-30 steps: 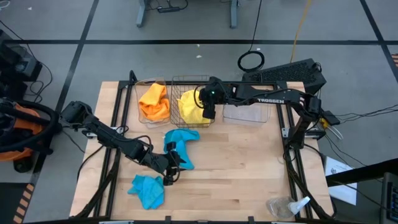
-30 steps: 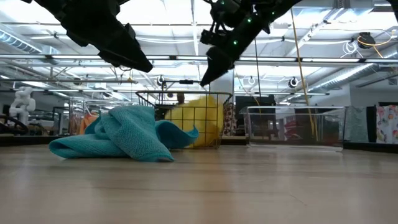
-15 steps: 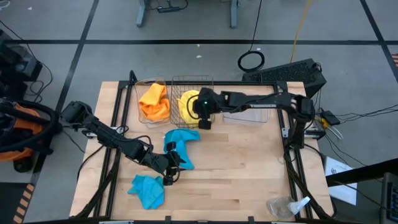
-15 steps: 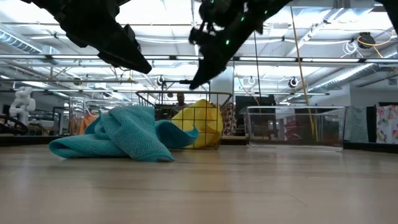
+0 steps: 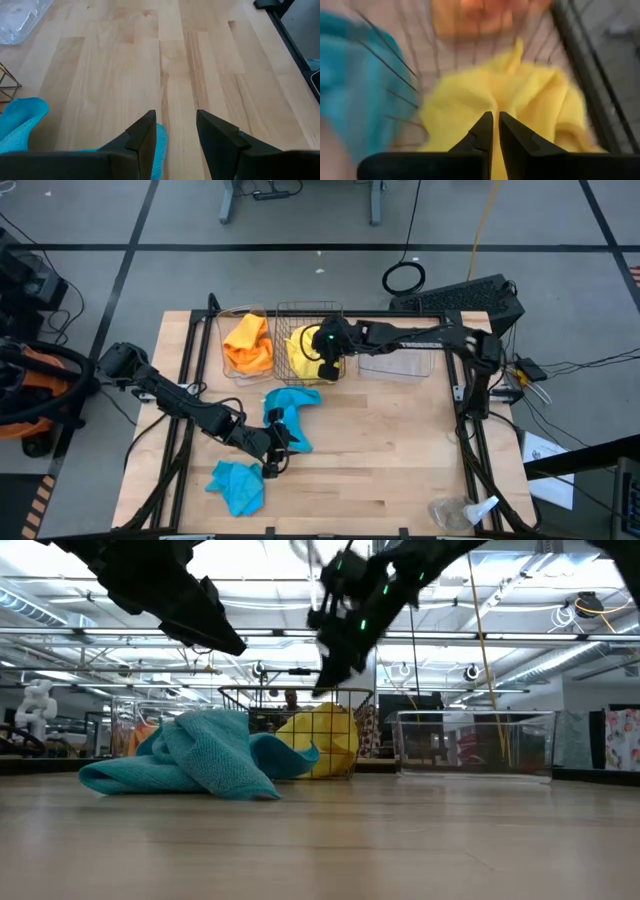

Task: Sort microfiber towel by color & place in baskets
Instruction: Put the top blue microfiber cloth into the right transparent bin

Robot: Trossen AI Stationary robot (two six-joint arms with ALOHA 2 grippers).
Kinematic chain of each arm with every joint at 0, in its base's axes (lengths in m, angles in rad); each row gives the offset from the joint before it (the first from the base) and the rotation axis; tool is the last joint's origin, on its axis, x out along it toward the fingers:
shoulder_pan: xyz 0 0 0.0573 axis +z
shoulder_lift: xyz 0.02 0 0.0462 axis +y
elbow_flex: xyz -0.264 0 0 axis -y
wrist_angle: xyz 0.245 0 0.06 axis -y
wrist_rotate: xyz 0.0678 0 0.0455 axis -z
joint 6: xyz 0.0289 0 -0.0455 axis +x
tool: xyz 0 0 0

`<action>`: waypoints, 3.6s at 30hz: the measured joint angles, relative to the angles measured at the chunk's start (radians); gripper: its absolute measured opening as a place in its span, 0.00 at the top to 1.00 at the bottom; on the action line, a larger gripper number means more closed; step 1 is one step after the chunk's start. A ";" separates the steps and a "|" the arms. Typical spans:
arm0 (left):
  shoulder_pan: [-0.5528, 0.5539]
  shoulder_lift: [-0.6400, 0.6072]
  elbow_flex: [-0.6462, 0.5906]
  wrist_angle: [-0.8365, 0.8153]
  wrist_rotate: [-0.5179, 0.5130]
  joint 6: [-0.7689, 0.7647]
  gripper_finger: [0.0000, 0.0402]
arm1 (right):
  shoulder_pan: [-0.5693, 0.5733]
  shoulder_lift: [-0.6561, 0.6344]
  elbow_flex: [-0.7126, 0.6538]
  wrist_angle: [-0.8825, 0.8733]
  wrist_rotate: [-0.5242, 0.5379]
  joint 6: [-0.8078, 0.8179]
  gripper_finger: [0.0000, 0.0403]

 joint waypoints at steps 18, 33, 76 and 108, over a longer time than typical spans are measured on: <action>-0.035 0.000 0.000 -0.240 -0.297 -0.239 0.63 | 0.493 -0.198 -0.058 -0.113 0.135 0.254 0.94; -0.014 0.000 -0.006 -0.392 -0.262 -0.446 0.36 | 0.657 -0.098 -0.267 0.287 0.355 0.225 0.94; 0.001 0.000 -0.266 0.209 -0.177 -0.204 0.95 | 0.556 0.050 -0.268 0.623 0.281 0.336 0.64; -0.095 0.000 0.005 0.182 -0.316 0.377 0.93 | 0.571 0.049 -0.267 0.603 0.331 0.202 0.59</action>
